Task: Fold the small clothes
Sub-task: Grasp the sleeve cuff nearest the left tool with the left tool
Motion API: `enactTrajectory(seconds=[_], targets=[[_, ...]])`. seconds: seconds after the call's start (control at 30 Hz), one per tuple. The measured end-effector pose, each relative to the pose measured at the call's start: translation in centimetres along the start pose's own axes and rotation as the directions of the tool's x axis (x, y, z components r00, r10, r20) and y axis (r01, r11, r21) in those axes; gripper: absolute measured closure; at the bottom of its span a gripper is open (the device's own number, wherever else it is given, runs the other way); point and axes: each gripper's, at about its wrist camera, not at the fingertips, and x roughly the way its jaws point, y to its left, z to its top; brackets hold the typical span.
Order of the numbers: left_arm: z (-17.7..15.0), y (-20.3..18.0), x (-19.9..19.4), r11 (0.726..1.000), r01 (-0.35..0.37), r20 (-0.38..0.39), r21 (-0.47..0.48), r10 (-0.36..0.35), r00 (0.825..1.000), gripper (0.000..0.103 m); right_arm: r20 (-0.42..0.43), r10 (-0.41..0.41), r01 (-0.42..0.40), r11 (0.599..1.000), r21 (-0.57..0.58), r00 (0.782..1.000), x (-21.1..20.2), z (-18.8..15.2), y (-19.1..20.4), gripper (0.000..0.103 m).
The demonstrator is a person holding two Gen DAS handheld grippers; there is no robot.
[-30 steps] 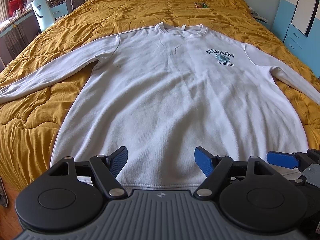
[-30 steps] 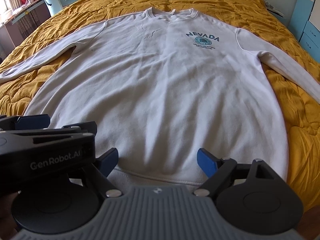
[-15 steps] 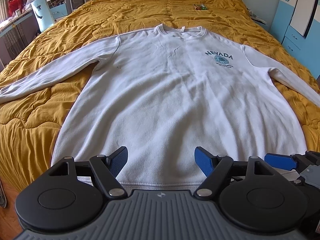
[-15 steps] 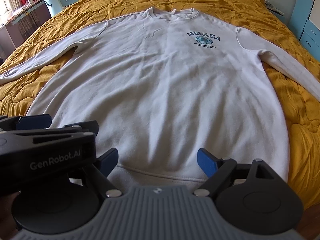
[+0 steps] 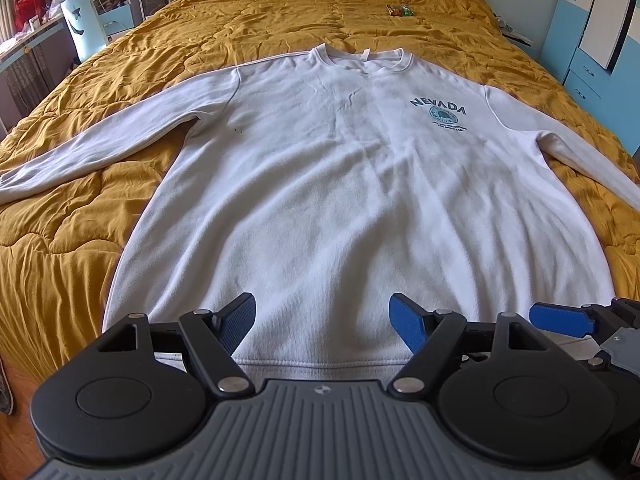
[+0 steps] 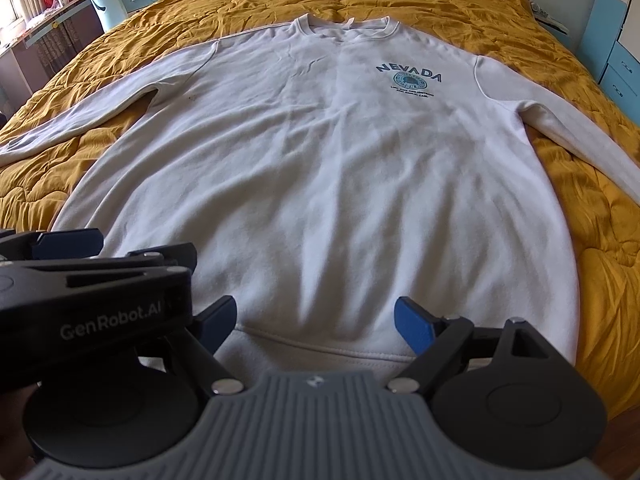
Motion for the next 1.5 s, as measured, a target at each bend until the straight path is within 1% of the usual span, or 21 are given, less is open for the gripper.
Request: enactTrajectory(seconds=[0.4,0.5,0.6,0.67,0.7,0.77,0.8,0.9,0.97,1.03,1.07,1.13,1.17,1.2,1.23,1.27,1.33,1.4,1.43,1.47,1.5], targets=[[0.1,0.3,0.0,1.000,0.014,0.005,-0.010,-0.014,1.000,0.015,0.006,0.012,-0.012,1.000,0.005,1.000,-0.1,0.1,0.1,0.021],[0.2,0.4,-0.1,1.000,0.022,0.009,-0.007,-0.022,1.000,0.026,0.008,0.010,-0.010,1.000,0.004,1.000,0.0,0.1,0.2,0.021],[0.3,0.5,-0.1,0.999,0.037,0.025,0.004,-0.038,0.999,0.029,0.008,0.018,-0.018,1.000,-0.004,1.000,0.2,0.2,0.3,0.021],[0.5,0.8,-0.4,0.999,0.038,0.041,-0.003,-0.038,0.998,0.034,0.020,0.022,-0.022,1.000,-0.001,1.000,0.1,0.5,0.4,0.021],[0.7,1.0,-0.5,0.999,0.040,0.053,-0.011,-0.040,0.998,0.038,0.024,0.022,-0.022,1.000,0.002,0.999,0.1,0.7,0.4,0.021],[1.2,1.7,-0.9,0.998,0.057,0.094,-0.032,-0.054,0.994,0.039,0.039,0.027,-0.027,1.000,0.004,0.999,0.1,1.4,0.6,0.021],[1.4,2.3,-1.2,0.996,0.072,0.138,-0.048,-0.065,0.988,0.039,0.045,0.035,-0.035,0.999,0.001,0.998,0.1,1.7,0.8,0.021],[2.3,4.0,-2.0,0.995,0.047,0.222,-0.090,-0.026,0.975,0.039,0.062,0.054,-0.052,0.998,-0.021,0.997,0.0,2.6,1.4,0.021],[2.9,5.6,-2.4,0.993,0.029,0.275,-0.113,0.003,0.961,0.039,0.070,0.059,-0.057,0.998,-0.031,0.996,0.0,3.1,1.8,0.021],[3.6,8.6,-2.9,0.986,0.036,0.343,-0.165,0.023,0.939,0.038,0.068,0.068,-0.066,0.997,-0.037,0.995,0.2,3.4,2.2,0.021],[3.7,10.1,-3.2,0.978,0.053,0.370,-0.203,0.026,0.929,0.038,0.065,0.069,-0.067,0.997,-0.040,0.995,0.3,3.5,2.3,0.021],[3.7,14.8,-3.8,0.942,0.117,0.452,-0.316,0.041,0.891,0.038,0.055,0.063,-0.061,0.997,-0.045,0.996,0.7,3.6,2.4,0.021],[3.7,17.3,-4.0,0.917,0.139,0.484,-0.373,0.064,0.873,0.038,0.052,0.056,-0.053,0.998,-0.046,0.997,0.8,3.7,2.5,0.021],[3.6,19.5,-4.2,0.896,0.135,0.493,-0.423,0.102,0.864,0.038,0.051,0.049,-0.047,0.998,-0.046,0.997,0.9,3.8,2.5,0.021],[3.6,21.2,-4.2,0.879,0.116,0.493,-0.463,0.146,0.858,0.038,0.054,0.047,-0.044,0.998,-0.047,0.997,0.9,3.9,2.6,0.021],[3.5,23.2,-4.2,0.856,0.088,0.492,-0.510,0.206,0.846,0.038,0.057,0.045,-0.042,0.998,-0.046,0.997,1.0,4.1,2.6,0.021],[2.8,27.2,-4.3,0.802,0.053,0.494,-0.594,0.313,0.811,0.037,0.060,0.043,-0.040,0.998,-0.044,0.997,1.2,4.5,2.6,0.021],[1.7,30.8,-4.2,0.764,0.116,0.530,-0.634,0.321,0.785,0.032,0.062,0.036,-0.033,0.999,-0.041,0.997,1.4,4.9,2.6,0.021],[1.1,32.5,-3.9,0.741,0.152,0.544,-0.655,0.322,0.775,0.032,0.060,0.033,-0.031,0.999,-0.040,0.998,1.6,5.0,2.6,0.021],[0.7,34.0,-3.5,0.715,0.178,0.546,-0.676,0.325,0.772,0.032,0.057,0.032,-0.029,0.999,-0.041,0.998,1.9,5.2,2.6,0.021],[0.4,35.4,-3.0,0.689,0.196,0.538,-0.698,0.323,0.778,0.032,0.056,0.029,-0.027,0.999,-0.042,0.998,2.1,5.4,2.6,0.021]])
